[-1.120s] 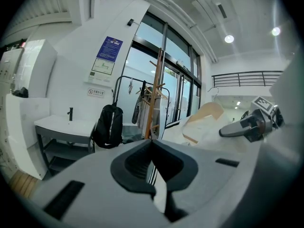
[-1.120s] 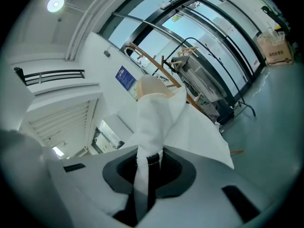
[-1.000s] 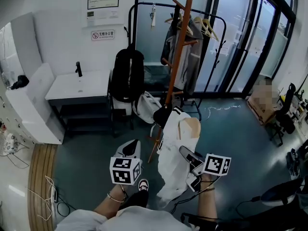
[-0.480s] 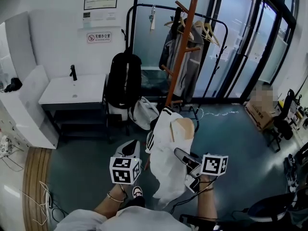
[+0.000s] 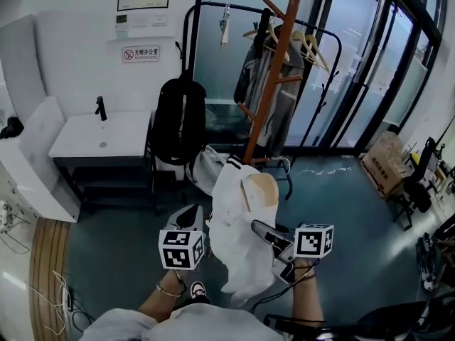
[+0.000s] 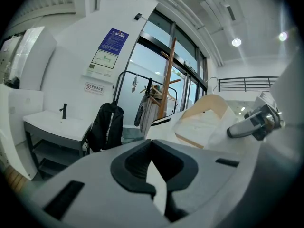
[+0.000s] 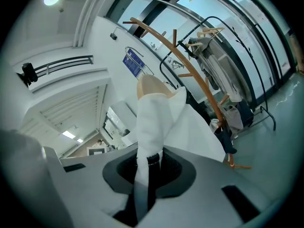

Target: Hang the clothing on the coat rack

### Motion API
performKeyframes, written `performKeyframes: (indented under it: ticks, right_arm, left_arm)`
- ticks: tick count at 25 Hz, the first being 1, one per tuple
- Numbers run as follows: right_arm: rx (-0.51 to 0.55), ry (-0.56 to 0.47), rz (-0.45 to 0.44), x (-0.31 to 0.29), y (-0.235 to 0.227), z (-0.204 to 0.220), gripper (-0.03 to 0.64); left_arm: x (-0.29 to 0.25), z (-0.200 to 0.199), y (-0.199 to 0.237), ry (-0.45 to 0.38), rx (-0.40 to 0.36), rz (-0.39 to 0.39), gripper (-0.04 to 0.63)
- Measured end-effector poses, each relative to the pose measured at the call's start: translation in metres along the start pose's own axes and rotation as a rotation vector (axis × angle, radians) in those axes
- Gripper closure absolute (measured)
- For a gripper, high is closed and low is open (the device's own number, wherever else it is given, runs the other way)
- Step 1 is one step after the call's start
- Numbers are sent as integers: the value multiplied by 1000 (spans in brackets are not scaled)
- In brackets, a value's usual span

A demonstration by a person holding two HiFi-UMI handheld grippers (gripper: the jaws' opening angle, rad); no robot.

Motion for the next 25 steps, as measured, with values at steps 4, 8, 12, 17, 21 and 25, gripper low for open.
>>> performKeyframes:
  ticks: [4, 8, 12, 17, 21, 25]
  right_arm:
    - [17, 29, -4, -7, -14, -16, 554]
    - [40, 57, -6, -17, -27, -34, 554]
    - [86, 98, -16, -28, -35, -53, 555]
    - [114, 110, -67, -31, -43, -81, 554]
    - [146, 108, -96, -28, -51, -106, 554]
    - [162, 94, -123, -27, -59, -125, 554]
  left_arm:
    - [-20, -11, 6, -1, 5, -7, 588]
    - [-39, -24, 17, -8, 12, -22, 588]
    - [-59, -37, 29, -13, 22, -35, 588]
    - [-83, -52, 41, -16, 24, -47, 588]
    - [-103, -68, 51, -31, 25, -64, 588]
    - [-121, -82, 53, -37, 16, -73, 588]
Point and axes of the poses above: the fingertips, and each gripper's own axes: x backward along the fingers, y to its left, z out of its underside, the point moved 1 cm from there along x, backward along the fingers, and after that the axes turned 14 degrees about y, right-handed, at the moved point
